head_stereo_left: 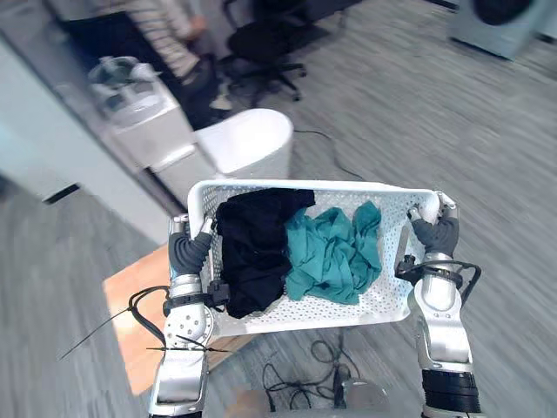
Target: Pick up the laundry basket with both hands and put the clothes into the washing machine.
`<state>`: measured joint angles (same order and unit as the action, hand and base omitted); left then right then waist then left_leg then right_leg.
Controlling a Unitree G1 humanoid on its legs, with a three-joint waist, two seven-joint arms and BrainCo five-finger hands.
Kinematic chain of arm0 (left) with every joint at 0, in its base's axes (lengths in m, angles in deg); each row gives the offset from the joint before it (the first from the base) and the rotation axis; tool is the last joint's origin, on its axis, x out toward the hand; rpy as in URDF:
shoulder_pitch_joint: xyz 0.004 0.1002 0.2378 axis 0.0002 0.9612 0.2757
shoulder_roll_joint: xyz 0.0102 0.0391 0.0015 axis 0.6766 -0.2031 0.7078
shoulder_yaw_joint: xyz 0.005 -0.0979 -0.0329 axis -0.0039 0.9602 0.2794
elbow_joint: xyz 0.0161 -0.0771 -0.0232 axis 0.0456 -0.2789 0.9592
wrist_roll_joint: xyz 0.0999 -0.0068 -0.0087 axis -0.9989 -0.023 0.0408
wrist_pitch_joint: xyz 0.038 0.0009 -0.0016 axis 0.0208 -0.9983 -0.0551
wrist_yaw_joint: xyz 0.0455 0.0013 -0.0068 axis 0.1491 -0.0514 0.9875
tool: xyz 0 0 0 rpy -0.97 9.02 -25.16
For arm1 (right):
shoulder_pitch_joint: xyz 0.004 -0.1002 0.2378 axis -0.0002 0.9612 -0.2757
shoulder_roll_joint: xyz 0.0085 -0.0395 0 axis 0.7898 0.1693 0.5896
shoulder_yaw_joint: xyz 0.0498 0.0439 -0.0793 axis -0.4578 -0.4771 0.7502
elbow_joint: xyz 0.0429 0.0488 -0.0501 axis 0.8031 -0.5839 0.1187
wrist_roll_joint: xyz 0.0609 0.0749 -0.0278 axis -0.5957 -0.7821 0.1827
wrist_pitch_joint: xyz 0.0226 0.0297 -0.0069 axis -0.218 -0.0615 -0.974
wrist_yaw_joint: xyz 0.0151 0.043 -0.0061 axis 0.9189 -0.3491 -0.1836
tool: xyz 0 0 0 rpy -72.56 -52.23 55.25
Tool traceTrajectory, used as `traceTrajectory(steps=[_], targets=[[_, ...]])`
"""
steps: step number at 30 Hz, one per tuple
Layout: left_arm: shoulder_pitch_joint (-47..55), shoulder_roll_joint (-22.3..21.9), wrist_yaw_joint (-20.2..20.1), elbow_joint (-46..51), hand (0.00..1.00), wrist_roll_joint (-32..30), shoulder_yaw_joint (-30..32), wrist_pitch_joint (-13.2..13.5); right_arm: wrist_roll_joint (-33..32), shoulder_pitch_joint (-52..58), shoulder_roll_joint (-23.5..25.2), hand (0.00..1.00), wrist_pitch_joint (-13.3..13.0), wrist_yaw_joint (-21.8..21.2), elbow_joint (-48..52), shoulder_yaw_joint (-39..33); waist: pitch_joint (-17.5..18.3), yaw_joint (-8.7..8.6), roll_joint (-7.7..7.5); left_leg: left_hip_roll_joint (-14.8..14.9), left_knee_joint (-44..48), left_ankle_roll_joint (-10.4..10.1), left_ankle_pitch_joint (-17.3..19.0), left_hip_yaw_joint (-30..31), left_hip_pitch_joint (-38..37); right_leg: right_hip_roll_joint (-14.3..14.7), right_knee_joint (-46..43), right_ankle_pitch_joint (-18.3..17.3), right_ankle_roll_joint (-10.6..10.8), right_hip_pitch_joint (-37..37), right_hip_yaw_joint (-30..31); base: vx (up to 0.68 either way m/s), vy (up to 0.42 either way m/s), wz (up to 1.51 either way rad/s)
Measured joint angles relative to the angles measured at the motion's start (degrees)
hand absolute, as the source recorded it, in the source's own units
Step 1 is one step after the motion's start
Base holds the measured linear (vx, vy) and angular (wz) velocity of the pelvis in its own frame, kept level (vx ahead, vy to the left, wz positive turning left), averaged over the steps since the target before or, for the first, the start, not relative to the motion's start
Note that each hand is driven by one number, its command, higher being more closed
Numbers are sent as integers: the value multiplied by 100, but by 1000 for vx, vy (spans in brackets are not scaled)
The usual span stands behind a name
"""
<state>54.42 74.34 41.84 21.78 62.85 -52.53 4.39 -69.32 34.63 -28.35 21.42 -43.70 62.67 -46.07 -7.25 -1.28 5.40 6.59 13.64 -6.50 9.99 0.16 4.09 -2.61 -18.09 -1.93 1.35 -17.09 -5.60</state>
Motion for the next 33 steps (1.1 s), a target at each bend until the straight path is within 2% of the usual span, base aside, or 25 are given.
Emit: traceTrajectory(steps=[3,4,5,6,7,8,9,11,12,13,14,15,17,18,19,20,21,22,24,27,29,30,31,32,33], targets=[[-94,-33,-27,-299,100,5,35,-1,-139,100,20,100,2,-3,-66,-10,2,13,4,-23,-336,174,102,-417,-126,147,243,388,266,-210,388,-186,106,-106],[-98,-27,-27,-433,100,10,67,-1,-153,134,92,100,4,-4,-124,-2,-12,64,-30,-38,-324,284,169,-744,-147,207,593,753,470,-231,395,-340,128,-154],[-76,-2,-28,-491,100,75,111,-6,-154,131,185,100,19,-12,-153,62,0,131,-114,-7,-299,357,149,-1206,-161,64,1251,868,685,-70,-28,-290,100,-167],[-96,24,-31,-516,100,103,200,-2,-154,119,202,100,16,-21,-163,111,-21,184,-120,1,-268,390,168,-1429,-167,-76,1118,641,271,-111,-426,-347,53,-167],[-103,37,-33,-549,100,110,335,-7,-178,120,247,100,16,-34,-242,219,-39,206,-123,17,-187,428,166,-1767,-187,-376,273,144,-225,-262,-1100,-238,-8,-136],[-102,89,-44,-554,100,102,370,-11,-191,119,301,100,16,-57,-370,236,-37,215,-126,45,-152,435,168,-1996,-255,-685,-626,-331,-227,-235,-1490,-274,-24,-118],[-97,105,-45,-556,100,100,372,-11,-195,116,311,100,15,-74,-419,235,-36,225,-129,68,-150,435,167,-2103,-307,-801,-928,-532,-246,-169,-1569,-172,-86,-99],[-69,116,-43,-554,100,110,457,-10,-197,-70,305,100,-39,-135,-619,254,-2,225,-189,169,-94,415,174,-2612,-428,-1292,-1563,-1161,-248,162,-1857,-148,-154,-107],[-67,114,-39,-544,100,112,492,-9,-196,-147,300,100,-59,-135,-693,274,16,228,-219,200,-58,366,185,-2742,-432,-1418,-1566,-1230,-287,240,-1950,-117,-212,-136],[-51,98,-28,-469,100,111,577,-10,-196,-357,272,100,-73,-137,-892,336,51,276,-286,290,76,221,256,-3056,-424,-1529,-1253,-1410,57,379,-2272,-83,-234,-139],[-50,49,-26,-457,100,110,597,-13,-196,-483,251,100,-73,-136,-1026,356,91,300,-205,432,91,162,256,-3234,-383,-1242,-938,-1457,306,380,-2304,-35,-301,-182],[-25,-43,-28,-423,100,101,570,-13,-189,-533,149,100,-75,-114,-1084,334,217,330,-61,793,-164,-60,88,-3538,-424,-905,-421,-1571,300,435,-2596,47,-273,-144],[21,-58,-14,-353,100,100,543,-8,-182,-600,165,100,-79,-100,-1089,341,212,311,-176,909,-190,-218,12,-3894,-595,-809,-330,-1151,161,455,-2715,122,-213,-133],[101,-131,23,-358,100,103,610,-17,-182,-627,176,100,-75,-97,-1152,439,222,323,-195,1179,-59,-230,20,-4111,-783,-398,-208,-928,-201,442,-2339,176,-246,-168],[157,-170,23,-356,100,99,715,-18,-182,-642,179,100,-75,-98,-1175,515,241,341,-227,1358,141,-226,18,-4155,-910,-156,-117,-852,-329,471,-2126,232,-292,-207],[204,-170,68,-356,100,110,770,-19,-182,-692,177,100,-75,-99,-1183,610,252,363,-265,1613,687,-149,7,-4080,-898,92,51,-797,-432,558,-1853,260,-269,-185],[196,-146,111,-349,100,110,807,-19,-182,-719,172,100,-75,-87,-1187,617,240,339,-344,1790,1593,494,35,-3625,-575,194,249,-763,-496,668,-1597,227,-170,-145],[196,-151,111,-350,100,110,796,-20,-182,-720,134,100,-76,-81,-1187,616,233,339,-360,1754,1990,649,176,-3243,-366,195,338,-749,-516,743,-1520,216,-81,-96],[255,-308,110,-350,100,102,748,-22,-182,-703,69,100,-76,-40,-1190,610,216,338,-376,1167,2670,548,503,-1877,432,127,666,-685,-613,1193,-1348,243,4,-51],[304,-315,111,-274,100,107,776,-13,-188,-729,69,100,-95,-40,-1191,652,161,400,-430,712,2388,536,517,-1560,1136,-23,857,-686,-614,1582,-1326,266,86,-13],[334,-320,111,-50,100,103,777,-13,-210,-805,74,100,-148,-26,-1191,663,94,564,-407,344,1567,407,362,-1404,1747,-118,950,-686,-609,1697,-1184,279,247,-42],[447,-322,111,95,100,103,782,-13,-251,-818,124,100,-178,-23,-1190,725,99,699,-362,282,870,361,-25,-1341,1789,-88,975,-723,-450,1729,-1034,259,285,-75],[521,-315,116,188,100,103,814,-13,-272,-821,156,100,-192,-18,-1189,776,96,735,-344,282,743,508,-484,-1301,1764,-72,1028,-784,-233,1801,-934,339,312,-63],[575,-216,134,255,100,104,870,-19,-316,-761,333,100,-193,12,-1172,808,84,778,-515,185,953,679,-311,-1428,1737,-212,1161,-841,-25,1973,-841,306,261,-26],[575,-191,134,277,100,101,891,-21,-314,-740,373,100,-193,15,-1143,810,76,796,-602,107,1056,719,-162,-1438,1735,-287,1166,-864,15,2019,-846,386,315,-5]])
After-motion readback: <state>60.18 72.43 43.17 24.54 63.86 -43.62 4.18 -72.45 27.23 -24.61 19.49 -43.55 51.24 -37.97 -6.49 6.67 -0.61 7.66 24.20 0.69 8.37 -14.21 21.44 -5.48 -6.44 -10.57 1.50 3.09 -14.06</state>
